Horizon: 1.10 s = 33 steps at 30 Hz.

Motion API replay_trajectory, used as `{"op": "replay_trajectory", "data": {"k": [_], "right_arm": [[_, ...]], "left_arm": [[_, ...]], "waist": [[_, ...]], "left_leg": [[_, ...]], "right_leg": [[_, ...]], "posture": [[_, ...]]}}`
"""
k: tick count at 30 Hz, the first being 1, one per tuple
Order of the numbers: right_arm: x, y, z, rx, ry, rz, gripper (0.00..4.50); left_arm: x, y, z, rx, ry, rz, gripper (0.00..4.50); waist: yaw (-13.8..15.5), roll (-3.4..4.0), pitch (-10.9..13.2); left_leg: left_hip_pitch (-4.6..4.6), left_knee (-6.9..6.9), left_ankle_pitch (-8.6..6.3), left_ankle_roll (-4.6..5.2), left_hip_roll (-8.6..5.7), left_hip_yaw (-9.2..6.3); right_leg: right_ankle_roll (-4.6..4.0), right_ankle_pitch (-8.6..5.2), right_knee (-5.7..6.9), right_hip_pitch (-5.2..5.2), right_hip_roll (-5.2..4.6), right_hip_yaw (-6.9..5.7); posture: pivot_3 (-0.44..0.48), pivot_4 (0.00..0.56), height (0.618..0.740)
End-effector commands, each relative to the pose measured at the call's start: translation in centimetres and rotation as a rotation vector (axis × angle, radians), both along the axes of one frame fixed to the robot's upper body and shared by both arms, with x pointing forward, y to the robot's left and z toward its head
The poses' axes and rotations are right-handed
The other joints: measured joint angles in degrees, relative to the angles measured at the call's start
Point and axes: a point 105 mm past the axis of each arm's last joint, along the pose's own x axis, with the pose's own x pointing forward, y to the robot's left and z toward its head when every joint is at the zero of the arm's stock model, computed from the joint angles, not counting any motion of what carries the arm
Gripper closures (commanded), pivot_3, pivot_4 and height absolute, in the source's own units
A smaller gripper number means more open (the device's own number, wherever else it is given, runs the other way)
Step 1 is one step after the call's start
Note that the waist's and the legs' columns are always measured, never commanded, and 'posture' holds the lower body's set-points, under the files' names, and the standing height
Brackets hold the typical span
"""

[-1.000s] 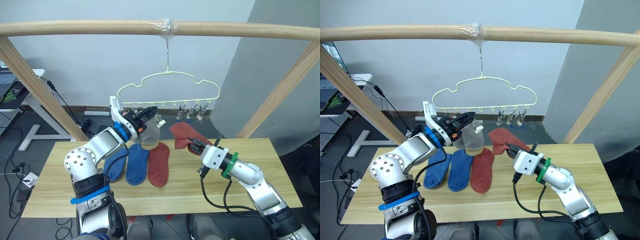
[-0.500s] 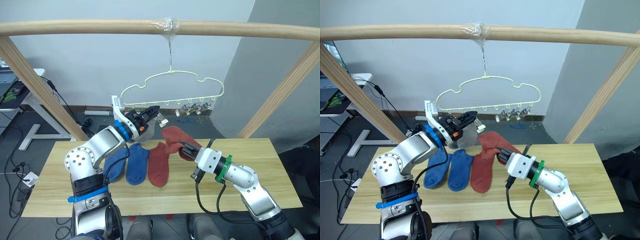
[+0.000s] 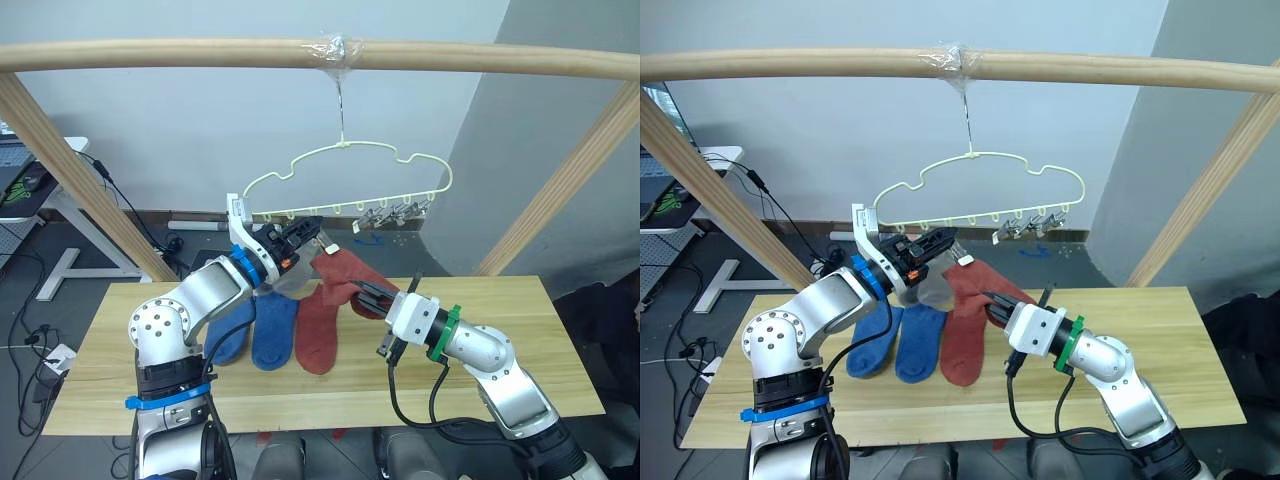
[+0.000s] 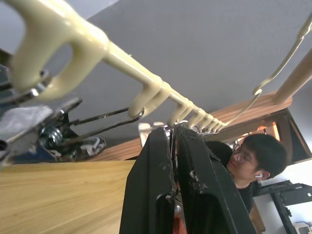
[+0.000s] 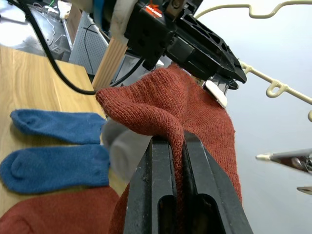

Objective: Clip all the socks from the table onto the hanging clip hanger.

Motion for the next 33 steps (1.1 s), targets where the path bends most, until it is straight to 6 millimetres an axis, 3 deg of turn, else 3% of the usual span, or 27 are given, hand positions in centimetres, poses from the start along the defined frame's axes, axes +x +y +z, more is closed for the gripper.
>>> {"op": "replay_trajectory", "data": {"k": [1,6,21,28,33], "right_arm": [[-0.1,0.2,0.9,0.024,-0.031,0.019,4.48],[0.3,0.0,1.0,0.02,-0.034,0.006,4.48],[0.9,-0.1,1.2,0.034,-0.024,-0.007,4.5],[2.0,-0.1,1.2,0.076,0.024,-0.031,4.5],[2.0,-0.2,0.4,0.128,0.145,-0.021,3.14]], "left_arm": [[-0.7,-0.4,0.8,0.0,-0.045,-0.028,4.5],[-0.5,-0.2,0.7,0.048,-0.067,-0.015,4.5],[-2.4,0.1,1.5,-0.001,-0.08,-0.049,0.12],[-6.1,1.4,1.1,0.127,-0.069,-0.126,0.05],[-6.9,2.6,0.8,0.284,-0.09,-0.121,0.0]], "waist": [[0.0,0.0,0.01],[-0.02,0.02,0.04],[0.01,0.02,0.18],[-0.01,0.07,0.35],[0.81,0.16,0.45]], "left_leg": [[-0.01,0.0,0.0,0.0,0.0,0.0],[-0.02,-0.19,0.0,0.0,0.01,0.0],[-0.07,-0.65,0.02,-0.02,0.01,0.03],[-0.08,-0.67,0.01,-0.02,0.04,0.04],[-0.1,-0.71,0.0,0.0,0.05,0.03]], "right_leg": [[0.0,0.0,-0.03,0.0,0.0,0.0],[0.01,0.01,-0.23,0.0,0.0,-0.01],[-0.05,-0.01,-0.5,-0.13,-0.06,-0.01],[-0.06,-0.02,-0.47,-0.2,-0.05,0.0],[-0.12,-0.05,-0.44,-0.25,-0.05,-0.02]], "posture": [[0.045,0.187,0.74],[0.047,0.187,0.74],[0.062,0.19,0.74],[0.087,0.192,0.74],[0.112,0.192,0.74]]}}
